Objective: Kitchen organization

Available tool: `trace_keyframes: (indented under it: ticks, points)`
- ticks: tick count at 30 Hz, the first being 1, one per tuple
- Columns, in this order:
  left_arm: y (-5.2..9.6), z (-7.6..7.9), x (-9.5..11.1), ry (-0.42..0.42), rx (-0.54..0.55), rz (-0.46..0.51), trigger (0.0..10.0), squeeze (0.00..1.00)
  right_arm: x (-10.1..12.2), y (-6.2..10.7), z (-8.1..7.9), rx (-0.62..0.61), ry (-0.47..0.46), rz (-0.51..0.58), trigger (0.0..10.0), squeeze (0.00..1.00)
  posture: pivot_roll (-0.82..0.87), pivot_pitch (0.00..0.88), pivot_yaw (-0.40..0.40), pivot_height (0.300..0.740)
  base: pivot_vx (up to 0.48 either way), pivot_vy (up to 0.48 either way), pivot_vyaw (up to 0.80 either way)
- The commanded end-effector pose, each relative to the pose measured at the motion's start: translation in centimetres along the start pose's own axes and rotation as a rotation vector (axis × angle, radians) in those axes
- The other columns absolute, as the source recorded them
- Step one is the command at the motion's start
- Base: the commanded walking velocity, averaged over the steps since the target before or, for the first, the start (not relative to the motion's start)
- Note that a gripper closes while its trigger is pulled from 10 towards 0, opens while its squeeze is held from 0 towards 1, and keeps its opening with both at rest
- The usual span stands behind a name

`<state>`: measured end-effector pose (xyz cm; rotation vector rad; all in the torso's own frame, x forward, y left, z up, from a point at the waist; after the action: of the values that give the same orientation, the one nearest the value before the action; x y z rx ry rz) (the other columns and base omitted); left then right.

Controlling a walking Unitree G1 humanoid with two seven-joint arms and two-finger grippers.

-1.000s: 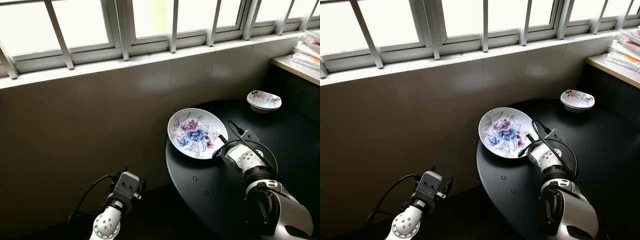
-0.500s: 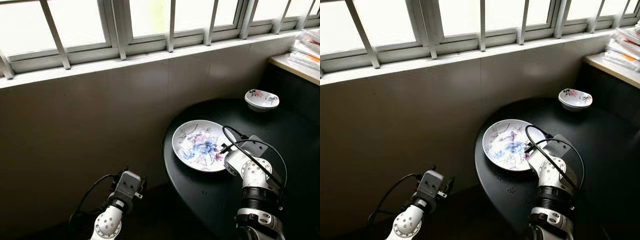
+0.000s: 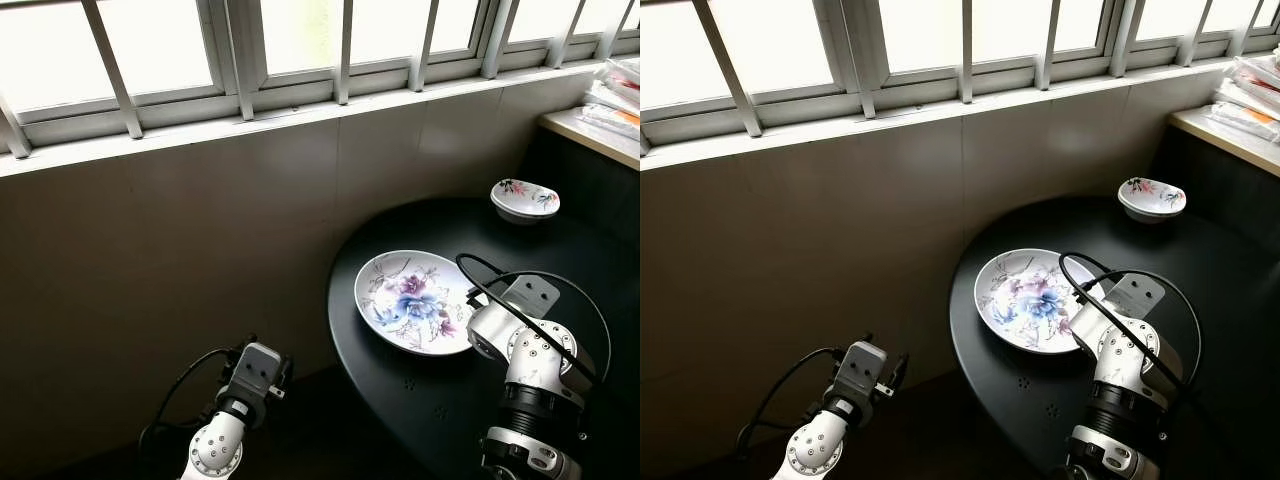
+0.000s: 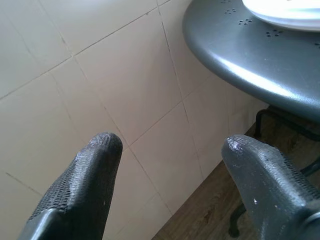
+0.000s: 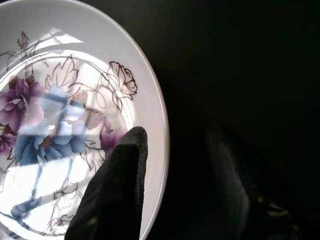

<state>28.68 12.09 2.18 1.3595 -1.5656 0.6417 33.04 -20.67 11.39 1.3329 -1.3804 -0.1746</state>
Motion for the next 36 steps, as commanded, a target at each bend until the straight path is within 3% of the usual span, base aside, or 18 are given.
trace_keyframes:
  ticks: [1,8,11,16,17,20,23,25,30,36]
  points:
    - [-0.1,0.0,-0.1,-0.003,-0.007,0.000,10.0,0.00,-1.1,0.8,-1.4,0.075,-0.003,-0.020,10.0,1.00,-0.07,0.000,-0.001,0.740,0.000,0.000,0.00]
    - [-0.1,0.0,0.0,-0.003,-0.007,0.000,10.0,0.00,1.7,1.3,-2.2,0.171,0.129,0.153,10.0,1.00,-0.07,0.000,-0.001,0.740,0.000,0.000,0.00]
    - [-0.2,0.0,0.0,-0.002,-0.007,0.000,10.0,0.00,4.1,1.2,-2.5,0.198,0.326,0.336,10.0,1.00,-0.07,0.000,-0.002,0.740,0.000,0.000,0.00]
    - [-0.3,0.1,0.0,0.000,-0.007,0.000,10.0,0.00,5.5,-0.5,-1.8,0.176,0.532,0.425,10.0,1.00,-0.07,0.000,-0.003,0.740,0.000,0.000,0.00]
    - [-0.3,0.1,0.0,0.001,-0.007,0.000,10.0,0.00,5.8,-0.8,-1.7,0.182,0.571,0.438,10.0,0.00,-0.07,0.000,-0.004,0.740,0.000,0.000,0.00]
    - [-0.2,0.1,-0.1,0.002,-0.007,0.000,10.0,0.00,6.0,-1.2,-1.6,0.196,0.609,0.445,10.0,0.00,-0.07,0.000,-0.004,0.740,0.000,0.000,0.00]
    - [-0.3,0.1,-0.1,0.001,-0.007,-0.002,10.0,0.00,4.6,-2.7,-1.3,0.283,0.581,0.320,10.0,0.00,-0.07,0.000,-0.002,0.740,0.000,0.000,0.00]
    - [-0.2,0.1,-0.2,0.002,-0.008,-0.004,10.0,0.00,4.6,-4.0,-0.6,0.305,0.622,0.314,10.0,0.00,-0.06,0.000,-0.001,0.740,0.000,0.000,0.00]
    - [-0.2,0.1,-0.2,0.002,-0.008,-0.006,10.0,0.00,4.3,-4.3,-0.6,0.367,0.627,0.301,10.0,0.00,-0.06,0.000,0.001,0.740,0.000,0.000,0.00]
    - [-0.1,0.1,-0.3,0.001,-0.011,-0.007,10.0,0.00,4.1,-5.1,0.1,0.354,0.605,0.283,10.0,0.00,-0.06,0.000,0.004,0.740,0.000,0.000,0.00]
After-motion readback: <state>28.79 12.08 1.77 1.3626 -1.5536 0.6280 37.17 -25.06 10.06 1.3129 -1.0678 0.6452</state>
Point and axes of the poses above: a point about 5 cm out from each wrist's last joint towards the gripper, its own y axis pointing back from the gripper into the wrist, its own x axis along the axis of the wrist's last joint, z = x × y, the point moved 4 cm from there along -y, pointing out of the wrist towards the gripper, and after that the axes turned 9 degrees about -y, right-handed, at the moved point
